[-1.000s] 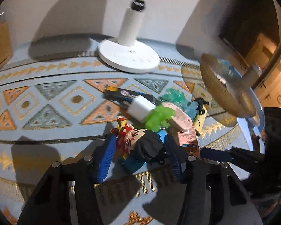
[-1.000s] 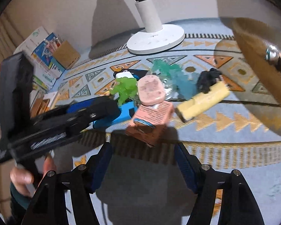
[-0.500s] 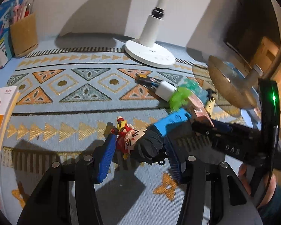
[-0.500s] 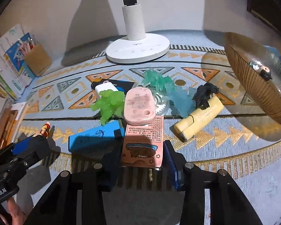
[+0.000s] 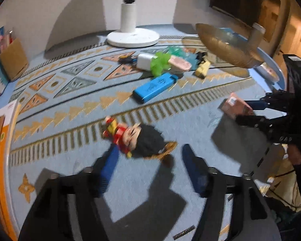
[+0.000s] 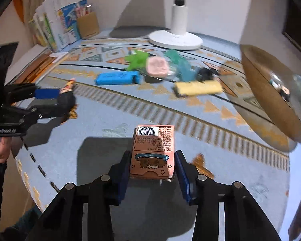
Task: Organize rigid objects
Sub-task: 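Grasp the red-capped figurine with the left tool while the right tool grasps the pink box, then carry both items over the amber bowl and open both tools to drop them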
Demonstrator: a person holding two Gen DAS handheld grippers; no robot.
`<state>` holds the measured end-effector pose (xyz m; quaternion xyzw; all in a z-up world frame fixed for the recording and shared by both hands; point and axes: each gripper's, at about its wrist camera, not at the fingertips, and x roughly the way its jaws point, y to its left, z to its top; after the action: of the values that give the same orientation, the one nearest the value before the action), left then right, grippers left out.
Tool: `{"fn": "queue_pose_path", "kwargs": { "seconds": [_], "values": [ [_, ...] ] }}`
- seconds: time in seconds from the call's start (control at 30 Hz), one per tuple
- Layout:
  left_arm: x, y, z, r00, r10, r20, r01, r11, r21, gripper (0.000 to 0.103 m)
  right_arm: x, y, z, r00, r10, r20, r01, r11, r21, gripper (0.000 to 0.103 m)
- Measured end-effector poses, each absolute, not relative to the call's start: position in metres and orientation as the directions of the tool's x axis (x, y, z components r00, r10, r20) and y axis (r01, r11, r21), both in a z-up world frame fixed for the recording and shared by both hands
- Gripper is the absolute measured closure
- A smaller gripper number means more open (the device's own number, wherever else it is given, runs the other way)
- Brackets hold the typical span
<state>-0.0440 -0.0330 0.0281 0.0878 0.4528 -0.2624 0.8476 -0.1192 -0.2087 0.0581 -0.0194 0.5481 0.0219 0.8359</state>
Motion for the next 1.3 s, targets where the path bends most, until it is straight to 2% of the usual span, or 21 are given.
{"fn": "queue_pose_path", "kwargs": {
  "seconds": [0.1, 0.17, 0.23, 0.37, 0.5, 0.63, 0.73, 0.83, 0.9, 0.93, 0.97, 1.17, 1.3],
  "values": [
    [-0.050, -0.025, 0.023, 0.443, -0.362, -0.820, 0.483, 0.867, -0.122, 0.034, -0.121, -0.210, 0.057, 0.399, 0.020, -0.917, -0.038, 0.999, 0.005, 0.058],
    [-0.054, -0.021, 0.023, 0.453, -0.364, -0.814, 0.460, 0.877, -0.137, 0.032, -0.121, -0.205, 0.055, 0.404, 0.024, -0.914, -0.038, 0.999, 0.009, 0.039],
    [-0.057, -0.016, 0.023, 0.450, -0.385, -0.806, 0.441, 0.881, -0.175, 0.031, -0.122, -0.200, 0.054, 0.410, 0.013, -0.912, -0.026, 1.000, 0.002, 0.034],
    [-0.046, -0.020, 0.024, 0.440, -0.415, -0.797, 0.418, 0.880, -0.228, 0.031, -0.122, -0.197, 0.054, 0.421, -0.011, -0.907, 0.000, 1.000, -0.012, 0.034],
    [-0.030, -0.038, 0.023, 0.465, -0.373, -0.803, 0.397, 0.899, -0.187, 0.031, -0.123, -0.201, 0.055, 0.423, -0.001, -0.906, 0.018, 1.000, 0.007, 0.035],
    [-0.031, -0.063, 0.026, 0.457, -0.411, -0.789, 0.487, 0.858, -0.164, 0.033, -0.127, -0.202, 0.056, 0.431, -0.002, -0.902, 0.023, 1.000, 0.009, 0.034],
    [-0.036, -0.076, 0.024, 0.473, -0.368, -0.801, 0.513, 0.854, -0.089, 0.033, -0.129, -0.201, 0.056, 0.438, -0.007, -0.899, 0.028, 1.000, 0.006, 0.034],
    [-0.035, -0.071, 0.022, 0.478, -0.340, -0.810, 0.477, 0.875, -0.085, 0.033, -0.129, -0.203, 0.056, 0.443, -0.024, -0.896, 0.057, 0.998, 0.002, 0.038],
    [-0.035, -0.068, 0.022, 0.485, -0.331, -0.809, 0.455, 0.886, -0.090, 0.043, -0.130, -0.200, 0.056, 0.449, -0.079, -0.890, 0.091, 0.995, -0.042, 0.047],
    [-0.035, -0.068, 0.023, 0.498, -0.307, -0.811, 0.441, 0.895, -0.068, 0.059, -0.130, -0.197, 0.055, 0.454, -0.114, -0.884, 0.102, 0.992, -0.075, 0.056],
    [-0.035, -0.067, 0.023, 0.504, -0.297, -0.811, 0.437, 0.898, -0.057, 0.066, -0.131, -0.194, 0.056, 0.462, -0.113, -0.879, 0.102, 0.992, -0.073, 0.063],
    [-0.044, -0.064, 0.046, 0.539, -0.367, -0.758, 0.440, 0.890, -0.118, 0.067, -0.130, -0.197, 0.063, 0.478, -0.040, -0.877, 0.093, 0.996, 0.006, 0.064],
    [-0.052, -0.077, 0.082, 0.596, -0.400, -0.696, 0.467, 0.878, -0.105, 0.067, -0.135, -0.211, 0.095, 0.547, -0.014, -0.837, 0.112, 0.992, 0.056, 0.064]
  ]
}}
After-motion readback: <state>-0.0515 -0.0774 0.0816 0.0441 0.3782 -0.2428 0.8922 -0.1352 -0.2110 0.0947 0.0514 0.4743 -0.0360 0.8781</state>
